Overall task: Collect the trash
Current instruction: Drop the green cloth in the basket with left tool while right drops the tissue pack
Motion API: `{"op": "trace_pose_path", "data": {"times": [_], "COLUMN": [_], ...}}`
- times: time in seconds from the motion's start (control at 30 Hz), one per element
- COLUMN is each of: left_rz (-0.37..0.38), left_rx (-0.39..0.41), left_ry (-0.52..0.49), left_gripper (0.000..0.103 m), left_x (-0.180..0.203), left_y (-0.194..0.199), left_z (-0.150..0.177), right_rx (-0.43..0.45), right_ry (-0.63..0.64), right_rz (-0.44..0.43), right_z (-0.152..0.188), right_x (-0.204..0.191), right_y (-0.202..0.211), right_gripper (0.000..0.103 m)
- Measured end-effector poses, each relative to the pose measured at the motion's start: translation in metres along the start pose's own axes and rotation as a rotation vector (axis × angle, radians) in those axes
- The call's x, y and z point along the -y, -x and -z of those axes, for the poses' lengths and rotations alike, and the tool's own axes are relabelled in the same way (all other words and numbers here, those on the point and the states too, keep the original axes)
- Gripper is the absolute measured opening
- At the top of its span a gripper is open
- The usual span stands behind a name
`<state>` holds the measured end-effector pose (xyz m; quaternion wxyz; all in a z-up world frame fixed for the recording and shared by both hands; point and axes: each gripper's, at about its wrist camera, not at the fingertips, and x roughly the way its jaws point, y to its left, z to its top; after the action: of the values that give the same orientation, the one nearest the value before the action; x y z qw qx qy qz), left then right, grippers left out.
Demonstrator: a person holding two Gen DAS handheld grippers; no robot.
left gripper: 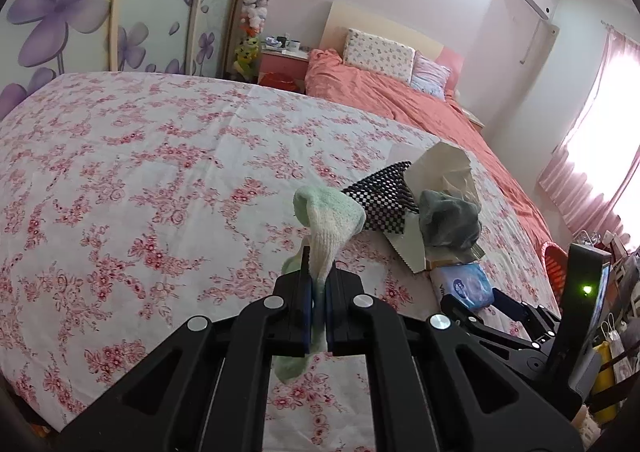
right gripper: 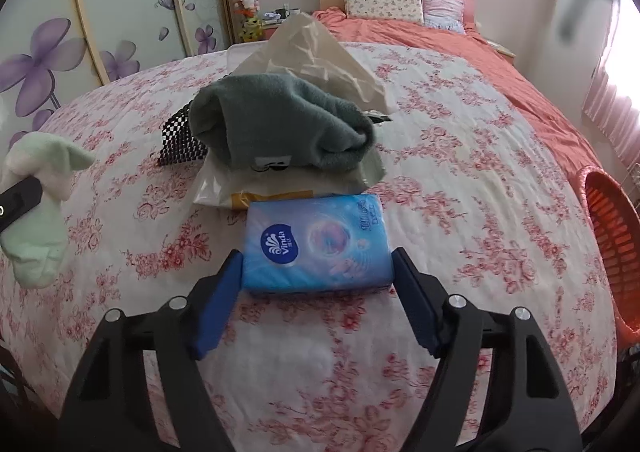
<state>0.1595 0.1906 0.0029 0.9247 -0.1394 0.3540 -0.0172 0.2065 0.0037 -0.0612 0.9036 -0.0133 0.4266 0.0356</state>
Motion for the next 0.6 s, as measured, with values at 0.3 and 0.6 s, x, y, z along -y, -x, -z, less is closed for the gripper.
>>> {"op": "trace_pose_path", "data": {"times": [0.3,0.6], "left_rz": [0.033,0.106], "left_rx": [-0.02,-0.044], "left_ry": [-0.041,-0.112], "left_gripper": [0.004,0.004], "left_x": [0.025,0.074], "left_y": [-0.005,-0.013], "left_z": [0.005,0.013], "right_rx": [0.062,0.13], "right_ry": [-0.072,-0.179], "right_rz": [0.057,0.096], "right_z": [0.01,0.025], "right_x": [0.055,0.118], "right_y": [0.024,0.053], "right_gripper": [0.072,0.072]}}
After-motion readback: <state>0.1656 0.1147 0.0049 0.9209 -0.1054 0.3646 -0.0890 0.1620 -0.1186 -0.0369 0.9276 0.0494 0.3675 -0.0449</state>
